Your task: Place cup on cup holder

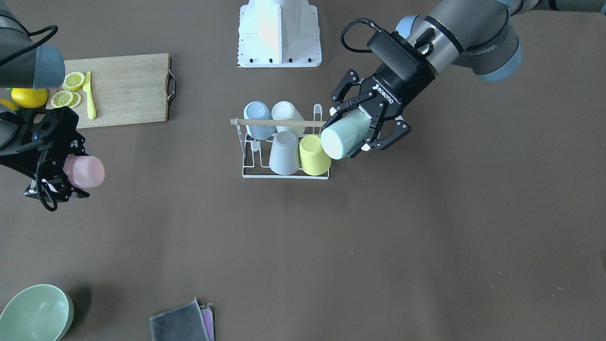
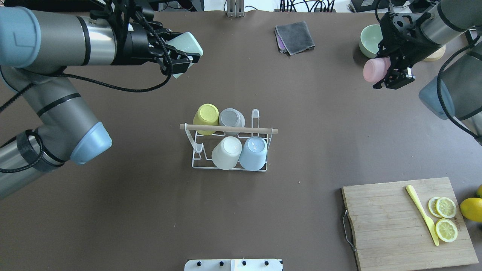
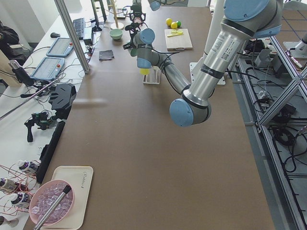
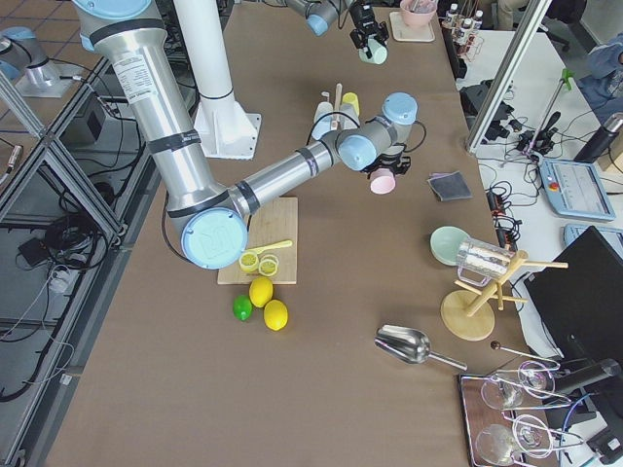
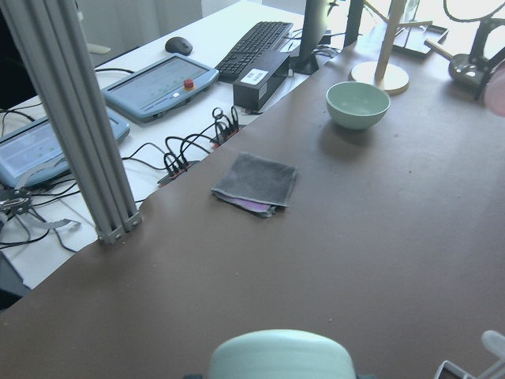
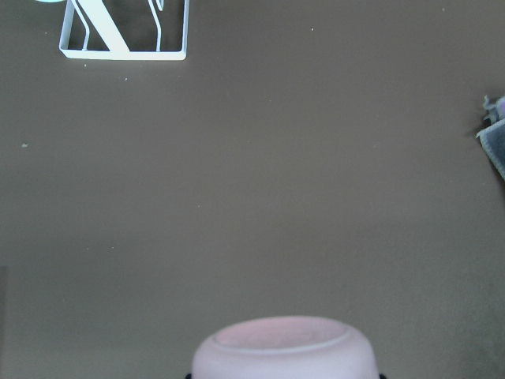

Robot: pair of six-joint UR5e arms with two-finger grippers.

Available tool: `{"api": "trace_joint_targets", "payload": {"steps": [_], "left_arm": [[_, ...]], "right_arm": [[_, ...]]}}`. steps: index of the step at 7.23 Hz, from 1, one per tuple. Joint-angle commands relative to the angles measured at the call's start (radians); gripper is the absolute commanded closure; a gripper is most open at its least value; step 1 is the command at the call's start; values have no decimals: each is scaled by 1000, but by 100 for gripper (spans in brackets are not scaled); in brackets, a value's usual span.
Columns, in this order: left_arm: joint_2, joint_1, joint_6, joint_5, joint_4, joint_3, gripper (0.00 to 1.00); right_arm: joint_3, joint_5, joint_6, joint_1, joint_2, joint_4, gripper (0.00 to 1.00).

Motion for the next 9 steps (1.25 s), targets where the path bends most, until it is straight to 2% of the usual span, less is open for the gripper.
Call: {"api": "trace_joint_targets", "payload": {"steps": [1, 3, 4, 5, 7, 8, 9], "left_arm": [[58, 125, -53, 212, -217, -19, 100], [109, 305, -43, 506, -329, -29, 100], [128, 377, -40, 625, -406, -33, 100], [140, 405, -38, 671, -466, -35, 100], [151, 443, -38, 713, -485, -19, 100], [175, 465, 14, 756, -493, -19, 100], [184, 502, 78, 802, -559, -10, 100]], "right_arm": [[-27, 21, 252, 7, -12, 317, 100], [-45, 32, 540, 7, -15, 604, 100], [-89, 22, 692, 7, -15, 797, 100], [-146, 6, 834, 7, -15, 993, 100], [-218, -158, 1106, -42, -9, 1348, 100], [-219, -279, 1201, -121, -7, 1463, 100], [-220, -435, 1243, -236, -4, 1545, 100]]}}
